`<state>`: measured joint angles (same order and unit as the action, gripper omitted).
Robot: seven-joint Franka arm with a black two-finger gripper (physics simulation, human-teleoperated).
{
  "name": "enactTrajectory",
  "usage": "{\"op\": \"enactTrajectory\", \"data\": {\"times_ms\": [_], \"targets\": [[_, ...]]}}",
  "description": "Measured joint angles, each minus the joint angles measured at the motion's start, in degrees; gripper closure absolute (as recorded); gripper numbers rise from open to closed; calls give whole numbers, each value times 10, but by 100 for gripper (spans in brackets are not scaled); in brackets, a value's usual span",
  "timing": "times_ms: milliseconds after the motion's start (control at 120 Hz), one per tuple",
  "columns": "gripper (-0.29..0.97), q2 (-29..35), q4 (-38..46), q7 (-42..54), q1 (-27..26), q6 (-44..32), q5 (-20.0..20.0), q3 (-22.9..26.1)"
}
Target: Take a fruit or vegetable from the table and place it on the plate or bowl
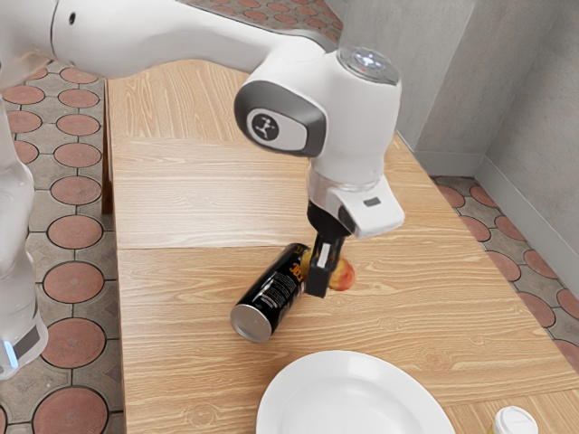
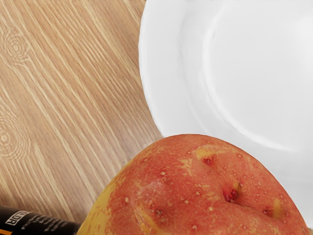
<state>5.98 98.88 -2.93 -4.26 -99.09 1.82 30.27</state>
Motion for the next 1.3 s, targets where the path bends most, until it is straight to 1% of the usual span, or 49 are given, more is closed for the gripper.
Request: {"op": "enactTrajectory", "data": {"times_ms": [275,367,458,500,592,775,925,1117,1158,1242,1300], "targets": [[53,-26,-8,-26,-1,-22,-10,57],[53,-41,-9,-35,-9,-39,-11,75],[52,-62,-12,-43,-31,-57,-10,78],[53,-76,-20,-47,-34,-65,-8,87],[54,-99,-32,-54,-44,-77,-4,90],[54,-126,-34,-66,-17,-107,19,89],[54,-140,-41,-74,-29,-126,25,88],[54,-166,-50,-82,-28,-144,28,86],[49,-171,-50,-84,-28,-147,27,85],[30,-178,-51,-88,-28,-151,23,84],[20,-180,-51,-89,-28,-154,21,84]]}}
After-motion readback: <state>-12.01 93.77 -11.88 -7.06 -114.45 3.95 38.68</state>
